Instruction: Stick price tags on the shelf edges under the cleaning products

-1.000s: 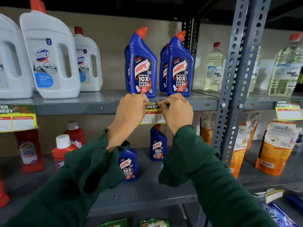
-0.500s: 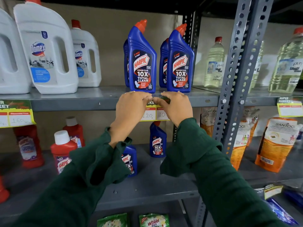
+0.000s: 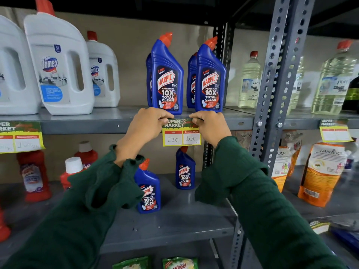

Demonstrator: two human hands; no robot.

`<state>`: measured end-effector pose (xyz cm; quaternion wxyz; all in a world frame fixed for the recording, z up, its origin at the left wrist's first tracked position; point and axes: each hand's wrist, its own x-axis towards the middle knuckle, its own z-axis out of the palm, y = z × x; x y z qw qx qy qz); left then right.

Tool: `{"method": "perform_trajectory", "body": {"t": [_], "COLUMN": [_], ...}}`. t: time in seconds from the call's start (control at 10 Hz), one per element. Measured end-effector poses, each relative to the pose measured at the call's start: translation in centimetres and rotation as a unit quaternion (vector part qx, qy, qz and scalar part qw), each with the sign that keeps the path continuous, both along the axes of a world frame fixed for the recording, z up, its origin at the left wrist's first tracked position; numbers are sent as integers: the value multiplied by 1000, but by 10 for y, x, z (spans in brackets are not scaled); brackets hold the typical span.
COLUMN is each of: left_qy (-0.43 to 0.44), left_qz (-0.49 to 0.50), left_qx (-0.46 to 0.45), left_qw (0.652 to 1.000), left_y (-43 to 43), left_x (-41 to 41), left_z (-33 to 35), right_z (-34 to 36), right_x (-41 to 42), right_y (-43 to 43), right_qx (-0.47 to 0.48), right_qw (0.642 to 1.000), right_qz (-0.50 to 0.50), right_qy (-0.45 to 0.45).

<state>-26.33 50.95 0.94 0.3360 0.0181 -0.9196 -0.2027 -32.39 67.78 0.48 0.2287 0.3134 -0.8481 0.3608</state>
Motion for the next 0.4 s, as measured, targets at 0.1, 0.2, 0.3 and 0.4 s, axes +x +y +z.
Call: {"method": "perform_trajectory", "body": {"t": [0.1, 0.2, 0.3, 0.4], "left_qy": [-18, -28, -19, 0], "left_qz": [-4, -9, -30, -38], "left_qx": [-7, -15, -26, -17], "left_qw": [1000, 999, 999, 999], "left_y": [2, 4, 3, 3], "left_x": [6, 10, 16, 20], "left_z": [1, 1, 0, 0], "right_z": [0, 0, 3, -1], "right_x": [4, 4, 5, 15], "right_y": [2, 1, 7, 16], "right_qx": [32, 59, 71, 55], "right_qw": [999, 998, 997, 998], "right_qz": [-5, -6, 0, -3], "right_qy": [10, 14, 21, 29]}}
